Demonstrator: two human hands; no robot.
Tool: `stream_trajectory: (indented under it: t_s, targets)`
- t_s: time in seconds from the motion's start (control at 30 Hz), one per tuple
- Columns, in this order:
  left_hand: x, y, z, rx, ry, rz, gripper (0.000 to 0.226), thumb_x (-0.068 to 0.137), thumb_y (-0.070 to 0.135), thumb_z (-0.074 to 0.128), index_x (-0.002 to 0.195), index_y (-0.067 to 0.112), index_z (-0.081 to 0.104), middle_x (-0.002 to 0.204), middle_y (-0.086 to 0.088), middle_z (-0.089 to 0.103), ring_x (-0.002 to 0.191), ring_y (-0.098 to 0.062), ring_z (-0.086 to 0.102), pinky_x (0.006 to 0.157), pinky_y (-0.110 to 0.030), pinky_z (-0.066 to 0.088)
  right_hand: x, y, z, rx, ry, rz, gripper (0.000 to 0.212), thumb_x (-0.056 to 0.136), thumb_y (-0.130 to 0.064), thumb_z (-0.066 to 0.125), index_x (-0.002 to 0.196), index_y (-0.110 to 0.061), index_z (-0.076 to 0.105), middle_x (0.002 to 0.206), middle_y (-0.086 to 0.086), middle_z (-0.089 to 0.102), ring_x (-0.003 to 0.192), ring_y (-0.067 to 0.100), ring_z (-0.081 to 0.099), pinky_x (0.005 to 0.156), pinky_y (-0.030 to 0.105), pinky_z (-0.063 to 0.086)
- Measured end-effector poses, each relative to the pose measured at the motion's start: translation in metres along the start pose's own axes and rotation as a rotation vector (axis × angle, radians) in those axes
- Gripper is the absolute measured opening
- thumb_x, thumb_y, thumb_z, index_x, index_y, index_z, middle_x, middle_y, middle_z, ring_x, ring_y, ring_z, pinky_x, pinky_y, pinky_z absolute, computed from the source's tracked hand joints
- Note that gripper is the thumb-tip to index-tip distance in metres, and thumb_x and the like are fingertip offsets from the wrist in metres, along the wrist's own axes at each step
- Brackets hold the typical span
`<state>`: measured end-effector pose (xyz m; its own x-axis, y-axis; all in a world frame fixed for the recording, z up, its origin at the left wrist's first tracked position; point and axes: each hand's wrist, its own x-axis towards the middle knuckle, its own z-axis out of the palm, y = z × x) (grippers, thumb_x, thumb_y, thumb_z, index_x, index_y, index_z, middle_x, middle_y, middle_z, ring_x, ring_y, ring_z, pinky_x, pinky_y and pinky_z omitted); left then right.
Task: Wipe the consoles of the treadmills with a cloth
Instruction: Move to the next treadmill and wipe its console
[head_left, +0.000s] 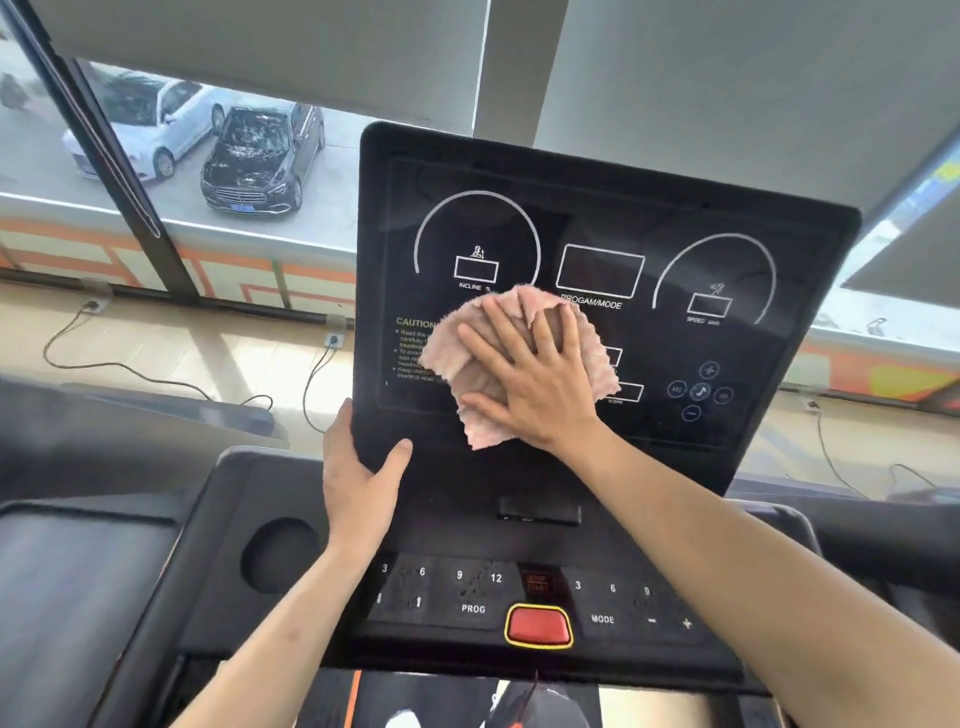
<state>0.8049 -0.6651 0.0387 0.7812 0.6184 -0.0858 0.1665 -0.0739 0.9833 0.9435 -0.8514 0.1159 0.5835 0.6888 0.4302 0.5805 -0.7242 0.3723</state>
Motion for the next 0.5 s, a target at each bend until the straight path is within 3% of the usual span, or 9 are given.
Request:
stream_trajectory:
  t_s: [0.13,0.27,0.4,0.5]
  targets:
    - [-0.007,0.004,0.007,0.101,0.007,0.018,0.099,0.081,0.027,0.086,0.160,0.024,0.027,0.160,0.002,0.037,0.149,-0.013,0.035,0.125,-0.038,0.029,0.029,0.034,-0.022,-0.004,0.043,0.153,0.080,0.095,-0.080,0.028,0.162,-0.038,0.015,0.171,0.001,0.015,0.151,0.043,0.027,0.123,0.066,0.006]
    - [-0.012,0.009,0.013,0.196,0.012,0.022,0.115,0.076,0.037,0.089,0.163,0.022,0.016,0.166,0.002,0.026,0.154,-0.014,0.024,0.120,-0.026,0.020,0.051,0.075,-0.045,0.023,0.066,0.281,0.082,0.094,-0.082,0.025,0.162,-0.038,0.014,0.171,0.003,0.012,0.156,0.041,0.014,0.123,0.068,0.002]
    - [-0.015,0.015,0.019,0.251,0.046,0.020,0.123,0.071,0.042,0.091,0.163,0.024,0.012,0.167,0.001,0.023,0.155,-0.018,0.023,0.125,-0.040,0.025,0.055,0.099,-0.052,0.023,0.094,0.386,0.081,0.095,-0.080,0.026,0.162,-0.036,0.014,0.171,0.007,0.015,0.156,0.041,0.012,0.121,0.070,0.005]
    - [-0.017,0.019,0.023,0.275,0.071,0.032,0.124,0.069,0.039,0.093,0.162,0.020,0.012,0.167,-0.003,0.024,0.155,-0.021,0.022,0.125,-0.042,0.023,0.047,0.096,-0.046,0.038,0.107,0.466,0.082,0.096,-0.077,0.029,0.162,-0.032,0.015,0.170,0.009,0.016,0.156,0.041,0.013,0.121,0.070,0.006]
